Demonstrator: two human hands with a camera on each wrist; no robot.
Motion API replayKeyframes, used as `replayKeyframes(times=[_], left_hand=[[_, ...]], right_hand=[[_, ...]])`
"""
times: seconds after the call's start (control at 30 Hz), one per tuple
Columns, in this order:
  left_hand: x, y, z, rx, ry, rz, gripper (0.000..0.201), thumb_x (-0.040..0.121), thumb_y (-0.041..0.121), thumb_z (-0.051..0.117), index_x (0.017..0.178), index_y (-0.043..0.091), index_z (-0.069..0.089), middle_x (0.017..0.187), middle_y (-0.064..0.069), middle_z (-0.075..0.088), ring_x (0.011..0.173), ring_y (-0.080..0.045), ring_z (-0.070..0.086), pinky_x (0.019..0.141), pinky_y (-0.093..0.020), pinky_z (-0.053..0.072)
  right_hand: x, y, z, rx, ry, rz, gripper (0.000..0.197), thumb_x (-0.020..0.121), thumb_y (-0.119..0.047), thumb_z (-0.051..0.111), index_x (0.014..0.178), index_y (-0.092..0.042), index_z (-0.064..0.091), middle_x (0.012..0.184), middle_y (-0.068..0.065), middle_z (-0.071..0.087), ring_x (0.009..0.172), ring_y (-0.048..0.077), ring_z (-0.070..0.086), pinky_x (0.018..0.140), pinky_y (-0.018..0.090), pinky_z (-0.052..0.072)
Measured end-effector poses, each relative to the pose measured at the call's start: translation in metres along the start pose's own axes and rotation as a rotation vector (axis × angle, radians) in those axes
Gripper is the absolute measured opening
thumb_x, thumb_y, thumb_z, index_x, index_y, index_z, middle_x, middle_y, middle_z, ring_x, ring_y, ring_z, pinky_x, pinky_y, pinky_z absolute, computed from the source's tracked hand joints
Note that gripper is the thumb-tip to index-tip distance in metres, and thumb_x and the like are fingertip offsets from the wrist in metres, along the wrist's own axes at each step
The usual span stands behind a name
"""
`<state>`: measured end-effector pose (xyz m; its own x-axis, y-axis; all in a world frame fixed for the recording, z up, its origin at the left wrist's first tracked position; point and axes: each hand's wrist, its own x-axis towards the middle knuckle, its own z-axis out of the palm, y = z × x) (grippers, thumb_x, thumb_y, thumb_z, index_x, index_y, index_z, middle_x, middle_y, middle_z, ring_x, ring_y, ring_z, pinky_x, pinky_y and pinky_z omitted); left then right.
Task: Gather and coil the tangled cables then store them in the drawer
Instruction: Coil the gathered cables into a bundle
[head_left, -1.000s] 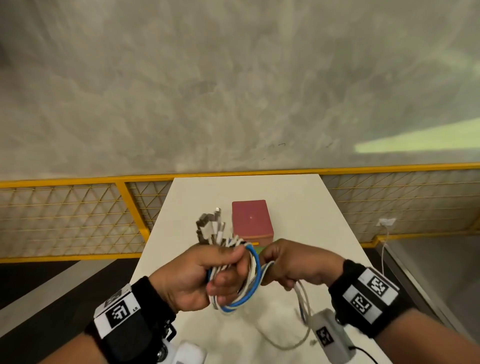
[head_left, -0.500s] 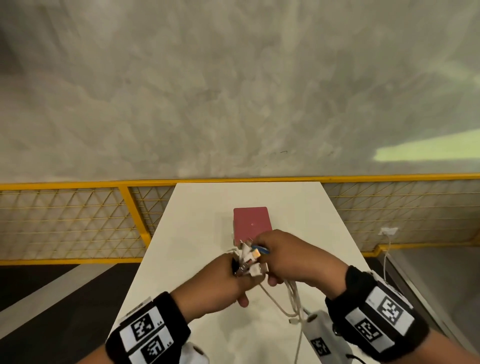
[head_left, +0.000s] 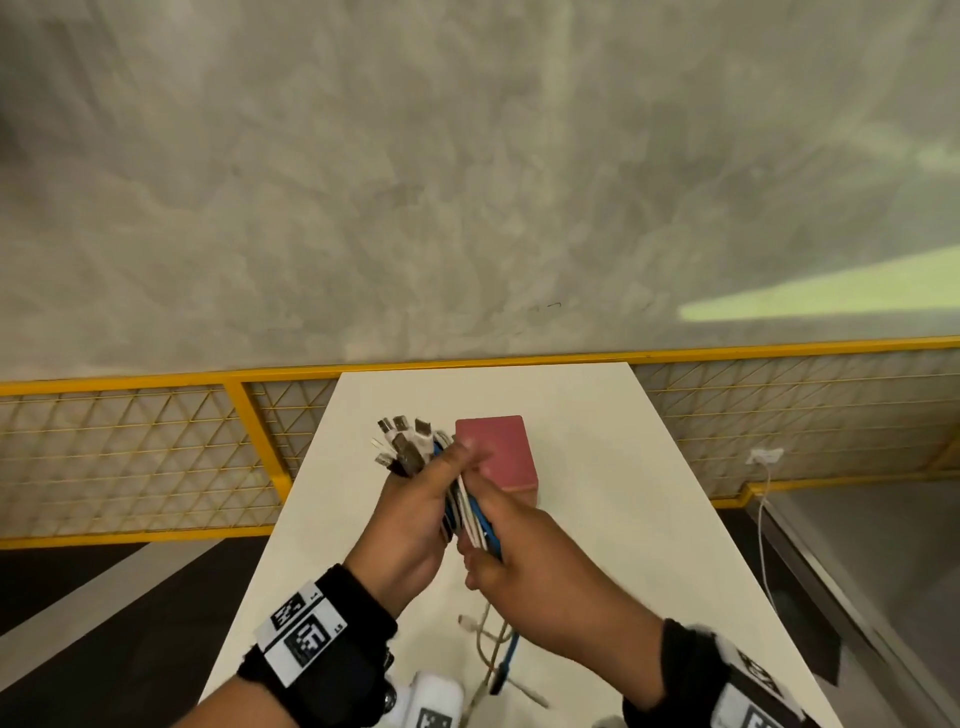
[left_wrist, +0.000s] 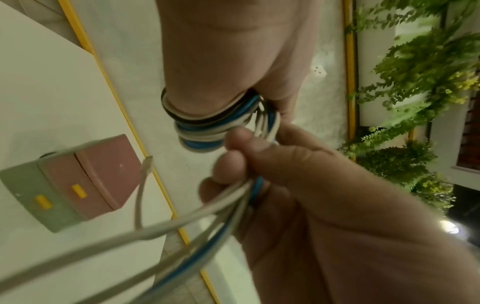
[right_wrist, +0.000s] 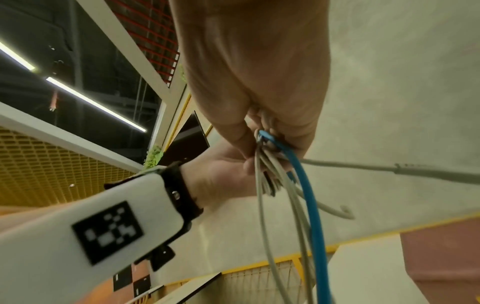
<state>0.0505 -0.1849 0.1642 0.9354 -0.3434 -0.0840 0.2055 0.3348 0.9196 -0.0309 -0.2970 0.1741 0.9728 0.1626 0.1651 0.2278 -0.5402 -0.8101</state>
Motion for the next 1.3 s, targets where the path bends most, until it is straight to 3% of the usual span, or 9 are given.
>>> replayKeyframes(times=[0.2, 0.3, 0.53, 0.63, 0.73, 0.9, 1.07, 1.2, 1.3], left_hand=[[0.018, 0.011, -0.004, -0.037, 0.164, 0.162, 0.015, 0.089, -0.005, 0.057, 0.092, 0.006, 0.067, 0.08, -0.013, 0.065, 0.055, -0.012, 0.059, 0.062, -0.028, 0.049], [0.024, 0.018, -0.007, 0.054, 0.182, 0.267, 0.017, 0.09, -0.001, 0.059, 0.084, 0.012, 0.067, 0.067, -0.002, 0.067, 0.052, -0.013, 0.056, 0.063, -0.032, 0.045], [0.023, 0.0, 0.005, 0.116, 0.168, 0.344, 0.021, 0.088, -0.002, 0.063, 0.077, 0.016, 0.067, 0.062, 0.007, 0.067, 0.058, -0.008, 0.06, 0.056, -0.021, 0.052], [0.007, -0.016, 0.014, 0.074, 0.13, 0.241, 0.03, 0.088, 0.002, 0.063, 0.065, 0.02, 0.07, 0.053, 0.002, 0.06, 0.047, -0.011, 0.055, 0.048, -0.022, 0.049], [-0.004, -0.024, 0.017, -0.105, 0.089, 0.106, 0.029, 0.085, 0.005, 0.063, 0.057, 0.01, 0.062, 0.043, -0.002, 0.049, 0.04, -0.015, 0.045, 0.047, -0.023, 0.045], [-0.022, -0.024, 0.007, -0.249, -0.188, -0.078, 0.032, 0.065, 0.021, 0.072, 0.05, 0.004, 0.049, 0.035, -0.004, 0.04, 0.035, -0.018, 0.04, 0.042, -0.026, 0.044], [-0.029, -0.019, -0.006, -0.367, -0.595, -0.263, 0.02, 0.074, 0.02, 0.072, 0.064, 0.007, 0.061, 0.044, 0.001, 0.055, 0.036, -0.006, 0.048, 0.046, -0.022, 0.046], [-0.025, -0.018, -0.014, -0.352, -0.763, -0.375, 0.015, 0.082, 0.019, 0.063, 0.072, 0.008, 0.064, 0.051, 0.003, 0.062, 0.043, -0.005, 0.055, 0.051, -0.021, 0.046], [-0.021, -0.017, -0.021, -0.277, -0.809, -0.405, 0.016, 0.082, 0.022, 0.064, 0.081, 0.006, 0.068, 0.057, 0.001, 0.068, 0.05, -0.008, 0.063, 0.058, -0.022, 0.052]], right_hand=[[-0.004, 0.039, 0.004, 0.275, 0.128, 0.214, 0.048, 0.076, -0.037, 0.066, 0.123, -0.037, 0.06, 0.118, -0.016, 0.066, 0.11, -0.003, 0.06, 0.1, 0.031, 0.049], [-0.007, 0.043, -0.004, 0.417, 0.312, 0.39, 0.012, 0.088, -0.032, 0.064, 0.098, -0.028, 0.07, 0.099, -0.012, 0.073, 0.098, 0.008, 0.067, 0.087, 0.03, 0.052], [0.007, 0.039, 0.015, 1.183, -0.13, 0.844, 0.077, 0.088, -0.071, 0.038, 0.122, -0.004, 0.054, 0.105, 0.018, 0.073, 0.096, 0.032, 0.071, 0.076, 0.039, 0.054], [0.019, 0.035, 0.022, 1.371, -0.014, 0.827, 0.066, 0.094, -0.06, 0.039, 0.123, -0.004, 0.055, 0.095, 0.016, 0.071, 0.083, 0.029, 0.073, 0.077, 0.041, 0.057], [0.025, 0.033, 0.021, 1.421, 0.103, 0.779, 0.036, 0.096, -0.031, 0.046, 0.086, -0.01, 0.073, 0.079, 0.011, 0.073, 0.07, 0.024, 0.073, 0.069, 0.037, 0.058], [0.027, 0.03, 0.008, 1.459, 0.089, 0.679, 0.047, 0.09, -0.005, 0.038, 0.052, 0.006, 0.063, 0.041, 0.018, 0.057, 0.035, 0.028, 0.058, 0.037, 0.024, 0.05], [0.019, 0.011, -0.006, 1.341, -0.132, 0.624, 0.037, 0.085, -0.022, 0.052, 0.077, 0.009, 0.07, 0.056, 0.024, 0.065, 0.049, 0.034, 0.066, 0.041, 0.032, 0.054], [0.013, 0.004, -0.01, 1.31, -0.121, 0.61, 0.052, 0.092, -0.049, 0.049, 0.089, -0.004, 0.074, 0.074, 0.016, 0.072, 0.065, 0.026, 0.07, 0.061, 0.032, 0.057], [0.005, 0.004, -0.008, 1.203, -0.096, 0.532, 0.068, 0.092, -0.058, 0.042, 0.083, 0.004, 0.068, 0.066, 0.017, 0.07, 0.057, 0.025, 0.069, 0.057, 0.031, 0.057]])
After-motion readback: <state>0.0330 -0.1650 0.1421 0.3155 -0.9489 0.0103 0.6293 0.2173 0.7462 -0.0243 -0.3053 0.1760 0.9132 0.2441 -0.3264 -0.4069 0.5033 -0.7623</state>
